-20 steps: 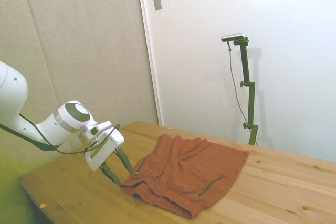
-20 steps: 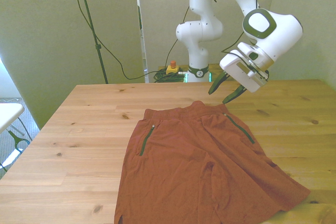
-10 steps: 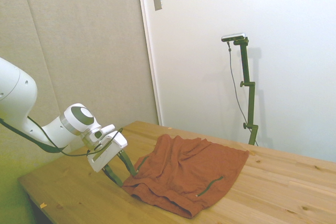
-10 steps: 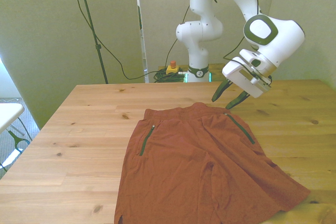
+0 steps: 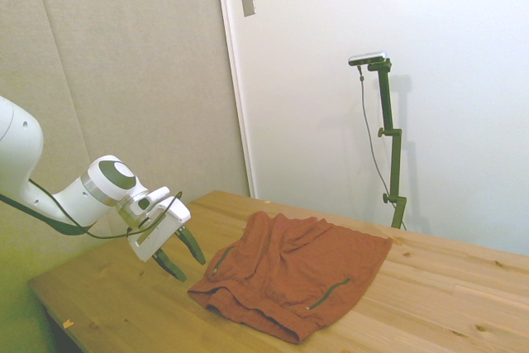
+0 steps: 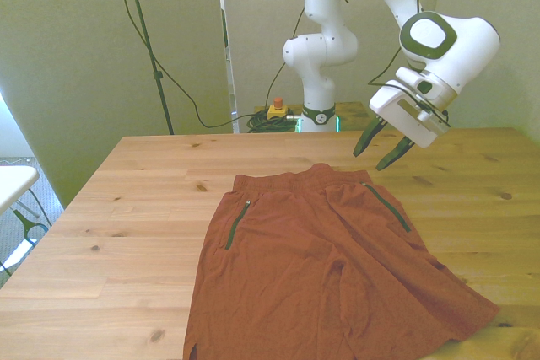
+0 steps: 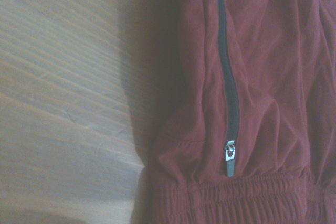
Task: Fold the shorts
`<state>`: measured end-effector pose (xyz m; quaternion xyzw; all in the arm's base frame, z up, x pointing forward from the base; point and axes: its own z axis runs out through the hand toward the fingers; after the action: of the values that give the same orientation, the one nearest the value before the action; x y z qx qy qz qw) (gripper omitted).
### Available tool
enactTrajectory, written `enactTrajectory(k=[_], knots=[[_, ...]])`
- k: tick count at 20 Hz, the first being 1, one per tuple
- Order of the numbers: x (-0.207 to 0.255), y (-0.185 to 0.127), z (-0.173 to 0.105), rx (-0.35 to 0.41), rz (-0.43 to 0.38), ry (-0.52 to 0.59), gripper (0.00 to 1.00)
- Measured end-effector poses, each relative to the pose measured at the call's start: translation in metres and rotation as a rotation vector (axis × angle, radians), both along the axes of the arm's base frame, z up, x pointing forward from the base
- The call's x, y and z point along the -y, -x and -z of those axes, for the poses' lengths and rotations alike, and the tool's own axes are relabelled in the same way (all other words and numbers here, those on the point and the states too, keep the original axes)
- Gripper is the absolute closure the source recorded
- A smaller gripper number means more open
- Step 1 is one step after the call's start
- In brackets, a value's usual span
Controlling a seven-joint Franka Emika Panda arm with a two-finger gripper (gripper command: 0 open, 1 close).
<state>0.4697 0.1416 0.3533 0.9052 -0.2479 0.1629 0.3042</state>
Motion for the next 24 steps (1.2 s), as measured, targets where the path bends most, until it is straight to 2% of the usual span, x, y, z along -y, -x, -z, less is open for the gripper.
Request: enactTrajectory(k=[5,10,17,18,24], knots=[[0.002,-0.005,0.019,-0.016,-0.003,-0.022,0.00],[0.006,-0.007,0.020,-0.015,0.005,-0.022,0.00],[0.039,-0.011,0.023,-0.015,0.041,0.007,0.00],[0.041,-0.011,0.023,-0.014,0.042,0.008,1.00],[0.042,-0.010,0.023,-0.012,0.042,0.005,1.00]])
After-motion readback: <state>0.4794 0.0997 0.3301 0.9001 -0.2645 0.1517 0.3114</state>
